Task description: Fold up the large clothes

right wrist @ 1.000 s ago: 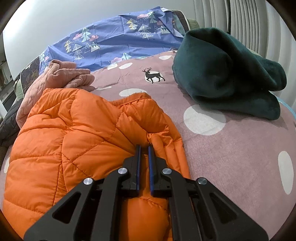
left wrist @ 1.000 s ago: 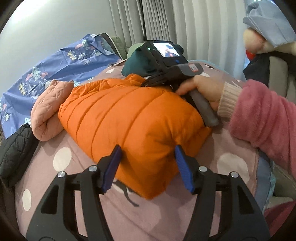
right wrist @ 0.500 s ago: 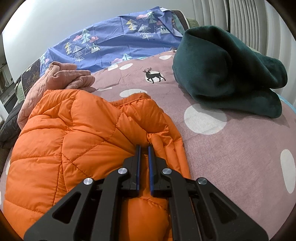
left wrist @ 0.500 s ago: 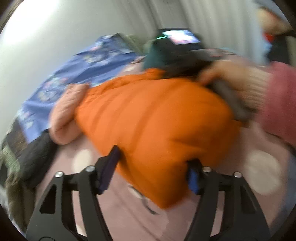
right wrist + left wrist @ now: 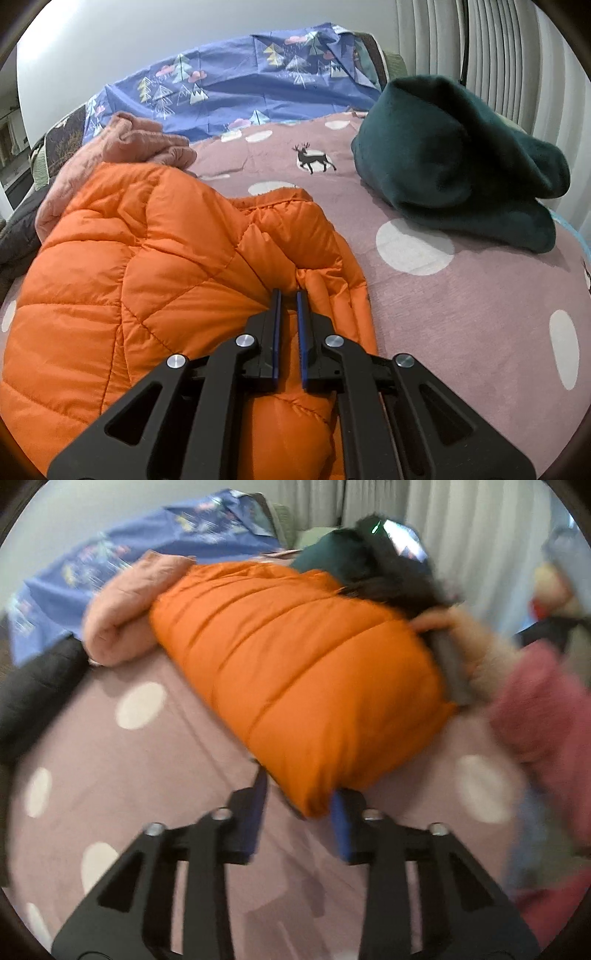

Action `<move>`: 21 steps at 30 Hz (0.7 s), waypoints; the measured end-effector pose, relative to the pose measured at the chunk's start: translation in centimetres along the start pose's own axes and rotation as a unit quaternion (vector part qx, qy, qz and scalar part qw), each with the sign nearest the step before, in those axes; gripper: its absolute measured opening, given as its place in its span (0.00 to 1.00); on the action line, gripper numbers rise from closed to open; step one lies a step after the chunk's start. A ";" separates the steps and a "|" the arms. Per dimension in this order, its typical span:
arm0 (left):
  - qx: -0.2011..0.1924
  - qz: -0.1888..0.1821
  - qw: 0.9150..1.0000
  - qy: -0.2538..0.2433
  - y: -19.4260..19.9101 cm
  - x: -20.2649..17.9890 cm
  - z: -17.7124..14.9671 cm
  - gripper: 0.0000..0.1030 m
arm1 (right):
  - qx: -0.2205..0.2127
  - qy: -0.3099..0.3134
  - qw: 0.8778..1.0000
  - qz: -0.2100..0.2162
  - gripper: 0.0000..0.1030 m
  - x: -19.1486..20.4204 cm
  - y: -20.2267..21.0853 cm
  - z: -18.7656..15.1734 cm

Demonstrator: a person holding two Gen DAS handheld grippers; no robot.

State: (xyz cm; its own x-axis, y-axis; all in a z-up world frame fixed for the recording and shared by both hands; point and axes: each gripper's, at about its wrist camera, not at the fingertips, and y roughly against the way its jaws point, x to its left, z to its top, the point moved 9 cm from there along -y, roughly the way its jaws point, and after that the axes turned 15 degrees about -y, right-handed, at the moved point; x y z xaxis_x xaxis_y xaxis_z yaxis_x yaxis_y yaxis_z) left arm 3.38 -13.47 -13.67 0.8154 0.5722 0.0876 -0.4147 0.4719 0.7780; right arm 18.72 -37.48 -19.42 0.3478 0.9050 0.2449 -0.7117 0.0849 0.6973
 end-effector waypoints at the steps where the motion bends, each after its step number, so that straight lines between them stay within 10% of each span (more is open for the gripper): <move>1: -0.015 -0.025 1.000 0.004 1.5 0.1 0.4 0.21 | -0.004 0.003 1.000 0.000 0.09 0.0 0.3 0.0; 8: -0.107 -0.012 0.994 -0.005 2.7 2.7 8.9 0.18 | -0.002 -0.001 1.000 -0.004 0.09 0.0 0.8 -0.3; 12: -0.017 -0.025 1.000 0.002 -6.5 2.8 9.8 0.21 | 0.016 -0.002 1.000 0.002 0.12 -0.7 2.4 -1.2; 15: -0.011 -0.016 1.000 -0.014 -8.5 2.1 9.4 0.21 | 0.020 -0.023 1.000 0.005 0.42 -3.1 5.4 -1.5; 21: -0.009 -0.004 0.999 -0.044 -7.8 1.6 9.5 0.21 | 0.038 -0.122 0.987 0.098 0.73 -6.2 11.2 -3.6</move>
State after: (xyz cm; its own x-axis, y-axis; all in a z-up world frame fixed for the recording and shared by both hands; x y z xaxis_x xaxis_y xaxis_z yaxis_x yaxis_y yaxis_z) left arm 11.77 -22.62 -13.73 0.8505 0.5078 0.1367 -0.4151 0.4886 0.7675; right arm 6.42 -40.62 -15.54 0.3506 0.7729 0.5289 -0.7353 -0.1226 0.6666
